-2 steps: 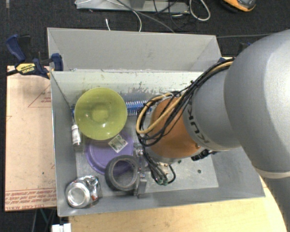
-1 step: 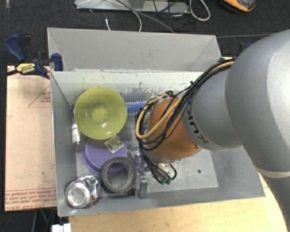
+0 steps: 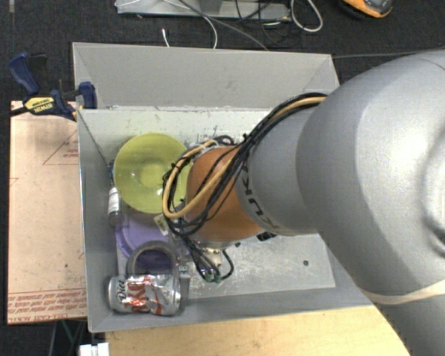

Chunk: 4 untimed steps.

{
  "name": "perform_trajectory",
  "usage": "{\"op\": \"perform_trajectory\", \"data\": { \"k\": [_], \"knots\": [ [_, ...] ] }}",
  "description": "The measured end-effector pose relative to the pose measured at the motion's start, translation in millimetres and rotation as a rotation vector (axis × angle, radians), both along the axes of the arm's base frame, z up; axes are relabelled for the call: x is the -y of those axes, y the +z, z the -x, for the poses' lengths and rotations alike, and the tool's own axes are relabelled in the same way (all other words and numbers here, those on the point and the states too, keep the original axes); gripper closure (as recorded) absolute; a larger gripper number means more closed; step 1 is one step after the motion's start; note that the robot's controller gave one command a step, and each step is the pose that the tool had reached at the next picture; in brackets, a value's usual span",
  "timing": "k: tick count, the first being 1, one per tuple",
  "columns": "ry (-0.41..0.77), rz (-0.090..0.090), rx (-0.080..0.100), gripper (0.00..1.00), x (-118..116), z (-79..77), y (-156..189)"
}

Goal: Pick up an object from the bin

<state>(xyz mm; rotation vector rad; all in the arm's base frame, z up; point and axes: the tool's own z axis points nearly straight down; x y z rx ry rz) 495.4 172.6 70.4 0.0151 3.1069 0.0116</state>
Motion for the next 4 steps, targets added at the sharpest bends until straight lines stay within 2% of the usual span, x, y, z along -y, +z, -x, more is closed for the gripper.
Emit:
{"op": "perform_trajectory", "data": {
  "k": [1, 2, 3, 4],
  "knots": [
    [0.106, 0.012, 0.0, 0.0, -15, -31.9, -1],
    [0.125, 0.009, 0.004, 0.0, -13, -29.6, 2],
    [0.131, 0.009, 0.007, 1.0, 4, -18.7, 2],
    [0.131, 0.009, 0.007, 1.0, 4, -18.7, 2]
  ]
}}
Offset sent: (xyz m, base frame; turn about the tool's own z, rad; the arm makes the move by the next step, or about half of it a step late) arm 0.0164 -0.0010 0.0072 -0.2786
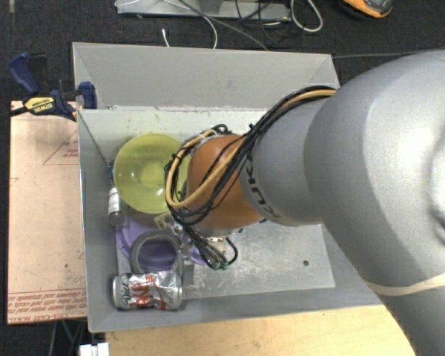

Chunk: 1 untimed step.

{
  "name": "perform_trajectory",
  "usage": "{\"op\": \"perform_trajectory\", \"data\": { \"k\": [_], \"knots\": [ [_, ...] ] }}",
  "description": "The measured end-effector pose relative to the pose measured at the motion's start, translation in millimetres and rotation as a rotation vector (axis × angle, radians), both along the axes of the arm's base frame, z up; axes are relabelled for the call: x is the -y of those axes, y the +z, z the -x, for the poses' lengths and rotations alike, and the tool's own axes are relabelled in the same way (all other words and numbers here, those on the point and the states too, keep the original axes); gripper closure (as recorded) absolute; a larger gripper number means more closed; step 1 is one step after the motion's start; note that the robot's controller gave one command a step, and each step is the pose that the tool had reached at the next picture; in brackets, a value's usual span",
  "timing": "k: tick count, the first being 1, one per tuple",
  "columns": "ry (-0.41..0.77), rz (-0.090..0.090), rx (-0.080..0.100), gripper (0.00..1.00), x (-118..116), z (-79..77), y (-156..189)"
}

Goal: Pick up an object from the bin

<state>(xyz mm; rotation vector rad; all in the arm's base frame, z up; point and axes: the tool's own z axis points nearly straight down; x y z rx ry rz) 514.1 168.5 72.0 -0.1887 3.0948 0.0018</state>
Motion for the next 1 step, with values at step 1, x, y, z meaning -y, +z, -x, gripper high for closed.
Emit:
{"op": "perform_trajectory", "data": {
  "k": [1],
  "knots": [
    [0.027, 0.002, 0.002, 1.0, -0.3, 0.2, 0.1]
  ]
}}
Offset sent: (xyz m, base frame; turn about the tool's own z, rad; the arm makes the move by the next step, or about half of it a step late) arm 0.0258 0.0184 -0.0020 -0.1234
